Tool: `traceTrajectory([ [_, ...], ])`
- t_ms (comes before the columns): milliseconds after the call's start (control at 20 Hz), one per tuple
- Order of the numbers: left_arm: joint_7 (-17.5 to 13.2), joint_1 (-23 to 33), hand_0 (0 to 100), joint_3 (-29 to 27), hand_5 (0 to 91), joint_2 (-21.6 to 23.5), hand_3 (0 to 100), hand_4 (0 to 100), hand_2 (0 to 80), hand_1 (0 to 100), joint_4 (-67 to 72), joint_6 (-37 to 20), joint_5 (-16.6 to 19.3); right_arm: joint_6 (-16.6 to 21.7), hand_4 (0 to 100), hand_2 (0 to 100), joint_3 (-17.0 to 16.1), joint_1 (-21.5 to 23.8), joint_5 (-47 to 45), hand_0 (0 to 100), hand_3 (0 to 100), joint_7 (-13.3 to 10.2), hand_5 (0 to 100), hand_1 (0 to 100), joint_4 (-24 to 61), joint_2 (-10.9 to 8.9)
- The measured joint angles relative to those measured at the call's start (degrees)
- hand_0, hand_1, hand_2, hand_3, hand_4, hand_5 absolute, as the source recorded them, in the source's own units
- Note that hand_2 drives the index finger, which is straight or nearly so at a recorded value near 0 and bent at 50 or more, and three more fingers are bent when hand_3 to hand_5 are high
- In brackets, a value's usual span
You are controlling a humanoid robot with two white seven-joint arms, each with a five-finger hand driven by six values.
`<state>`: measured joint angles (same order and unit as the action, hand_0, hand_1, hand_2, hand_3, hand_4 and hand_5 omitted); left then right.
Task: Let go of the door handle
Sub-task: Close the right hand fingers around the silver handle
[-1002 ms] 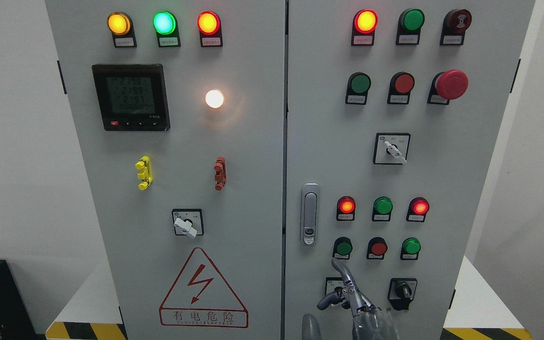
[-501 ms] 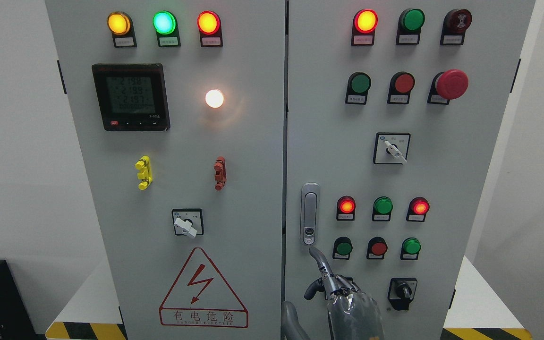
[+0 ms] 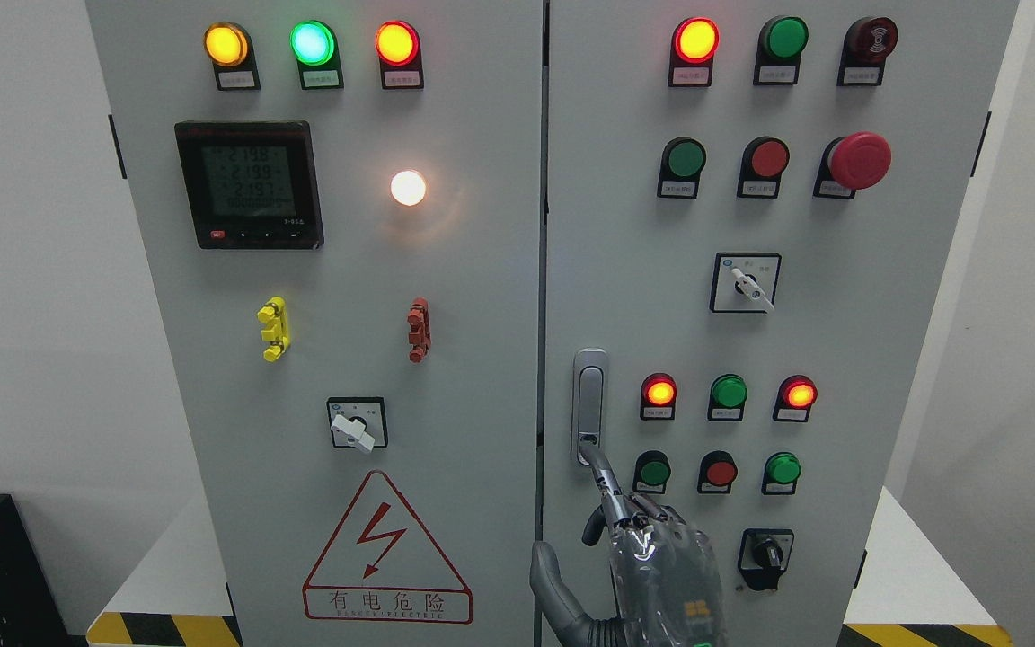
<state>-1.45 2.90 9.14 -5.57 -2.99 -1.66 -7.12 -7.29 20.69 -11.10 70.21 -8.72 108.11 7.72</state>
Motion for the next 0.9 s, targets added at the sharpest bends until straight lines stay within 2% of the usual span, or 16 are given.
traceTrajectory([
  [902,0.0,0.0,0,0.0,0.0,0.0,11,0,4.4,0,0.0,0.0,0.0,-3.6,66,0,-1.2,-2.4,5.5,48,72,0.1,63,26,-5.1,0.03],
])
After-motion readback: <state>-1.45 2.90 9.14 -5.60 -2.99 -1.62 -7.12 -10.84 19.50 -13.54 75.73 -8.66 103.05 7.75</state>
